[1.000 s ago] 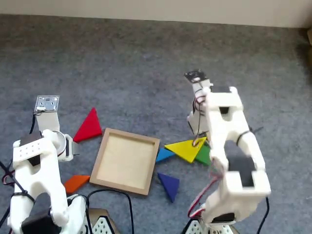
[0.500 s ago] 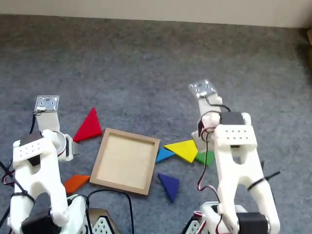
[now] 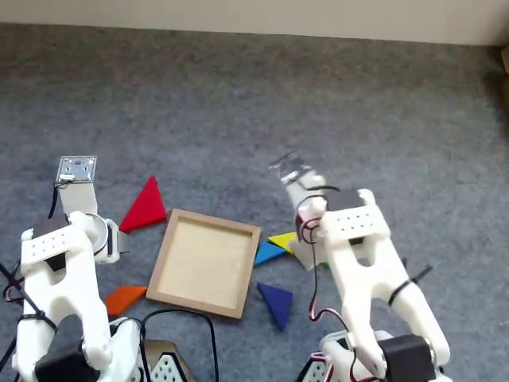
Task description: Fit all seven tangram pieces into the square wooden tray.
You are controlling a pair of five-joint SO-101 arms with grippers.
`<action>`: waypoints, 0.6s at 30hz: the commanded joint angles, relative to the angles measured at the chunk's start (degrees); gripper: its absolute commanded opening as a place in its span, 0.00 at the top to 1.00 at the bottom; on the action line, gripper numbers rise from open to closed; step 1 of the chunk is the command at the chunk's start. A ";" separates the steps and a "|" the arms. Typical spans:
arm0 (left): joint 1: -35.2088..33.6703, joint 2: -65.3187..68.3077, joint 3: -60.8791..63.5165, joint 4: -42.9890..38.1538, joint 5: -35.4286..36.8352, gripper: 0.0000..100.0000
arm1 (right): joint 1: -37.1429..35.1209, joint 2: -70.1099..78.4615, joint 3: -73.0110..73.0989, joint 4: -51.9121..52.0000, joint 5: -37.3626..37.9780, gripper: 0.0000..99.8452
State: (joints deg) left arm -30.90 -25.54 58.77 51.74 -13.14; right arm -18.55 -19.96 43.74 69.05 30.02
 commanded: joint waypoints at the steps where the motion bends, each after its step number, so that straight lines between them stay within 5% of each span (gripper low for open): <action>1: -0.31 -1.01 -0.13 -0.70 0.26 0.77 | -1.27 0.40 -0.31 -2.42 7.56 0.76; 7: -0.31 -1.01 -0.13 -0.70 0.18 0.77 | -1.10 2.95 0.04 -5.14 16.88 0.76; 18: -0.31 -1.01 -0.13 -0.70 0.18 0.77 | -1.01 17.80 -0.40 -9.71 19.34 0.66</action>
State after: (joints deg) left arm -30.90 -25.54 58.77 51.74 -13.14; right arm -19.25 -6.51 44.00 62.73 48.48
